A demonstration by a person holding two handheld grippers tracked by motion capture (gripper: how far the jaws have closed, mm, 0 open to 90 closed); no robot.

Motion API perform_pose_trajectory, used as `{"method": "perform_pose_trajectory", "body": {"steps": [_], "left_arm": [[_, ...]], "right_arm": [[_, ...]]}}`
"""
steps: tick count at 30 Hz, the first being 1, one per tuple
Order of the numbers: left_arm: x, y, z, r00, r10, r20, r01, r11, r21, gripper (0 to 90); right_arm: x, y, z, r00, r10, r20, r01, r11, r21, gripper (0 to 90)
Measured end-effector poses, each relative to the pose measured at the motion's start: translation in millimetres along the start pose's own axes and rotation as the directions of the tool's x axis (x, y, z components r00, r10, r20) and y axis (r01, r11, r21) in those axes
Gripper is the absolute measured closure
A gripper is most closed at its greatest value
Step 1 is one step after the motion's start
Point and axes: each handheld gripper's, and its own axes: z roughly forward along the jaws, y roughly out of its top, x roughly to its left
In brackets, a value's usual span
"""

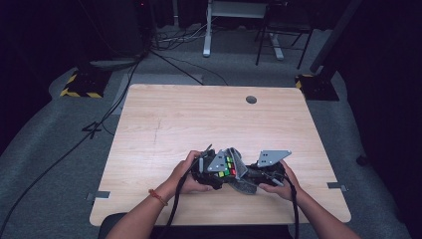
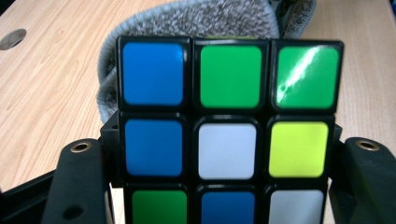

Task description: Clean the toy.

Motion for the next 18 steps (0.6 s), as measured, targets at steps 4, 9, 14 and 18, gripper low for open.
{"method": "perform_pose_trajectory", "body": {"steps": [4,9,14,18], "left_arm": [[0.7,-0.6,0.2,0.9999,-0.004,0.014,0.005,0.9998,-0.018,32.8],[-0.5,-0.2,1.6,0.9999,0.003,0.010,-0.003,1.0000,-0.001,32.8],[-3.4,-0.3,7.8,0.9997,0.024,0.000,-0.024,0.9991,0.034,32.8],[-5.5,1.0,12.8,0.9995,0.031,0.009,-0.031,0.9981,0.053,32.8]], "right_arm": [[-0.6,1.3,-6.3,0.9997,0.003,-0.022,-0.004,0.999,-0.042,75.5],[0.8,3.2,-10.3,0.9998,-0.015,-0.015,0.014,0.999,-0.051,75.5],[-0.1,5.7,-15.9,0.9995,-0.008,-0.029,0.006,0.996,-0.087,75.4],[4.3,8.0,-15.4,0.9988,-0.025,-0.041,0.021,0.995,-0.100,75.1]]}}
